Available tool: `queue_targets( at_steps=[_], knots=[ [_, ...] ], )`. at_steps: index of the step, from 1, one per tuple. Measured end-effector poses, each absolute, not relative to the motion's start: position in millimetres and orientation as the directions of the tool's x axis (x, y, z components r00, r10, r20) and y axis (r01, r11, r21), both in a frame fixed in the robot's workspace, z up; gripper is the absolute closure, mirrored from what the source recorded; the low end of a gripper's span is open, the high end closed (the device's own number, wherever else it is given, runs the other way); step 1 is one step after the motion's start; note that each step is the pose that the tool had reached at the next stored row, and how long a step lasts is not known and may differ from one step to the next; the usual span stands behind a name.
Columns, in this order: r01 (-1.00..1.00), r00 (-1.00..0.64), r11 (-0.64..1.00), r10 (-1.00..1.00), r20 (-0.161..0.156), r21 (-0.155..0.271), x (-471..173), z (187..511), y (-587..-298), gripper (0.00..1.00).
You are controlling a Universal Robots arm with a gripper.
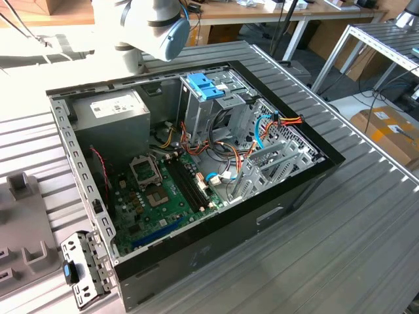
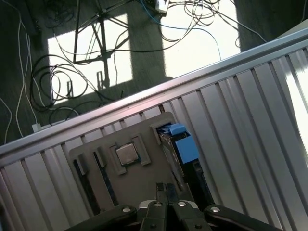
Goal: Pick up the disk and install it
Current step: 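Pick up the disk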
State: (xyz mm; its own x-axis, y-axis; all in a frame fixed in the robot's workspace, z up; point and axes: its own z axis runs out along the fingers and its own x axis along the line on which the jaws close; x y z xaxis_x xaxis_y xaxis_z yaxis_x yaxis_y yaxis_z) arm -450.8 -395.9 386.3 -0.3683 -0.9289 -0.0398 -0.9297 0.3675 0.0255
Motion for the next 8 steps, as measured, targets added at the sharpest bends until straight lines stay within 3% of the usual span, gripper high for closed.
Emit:
queue_targets(
  at_steps=[8],
  knots=[
    [-0.946, -0.323, 0.322, -0.945, -0.040, 0.025, -450.9, 386.3, -395.9, 0.89]
  ],
)
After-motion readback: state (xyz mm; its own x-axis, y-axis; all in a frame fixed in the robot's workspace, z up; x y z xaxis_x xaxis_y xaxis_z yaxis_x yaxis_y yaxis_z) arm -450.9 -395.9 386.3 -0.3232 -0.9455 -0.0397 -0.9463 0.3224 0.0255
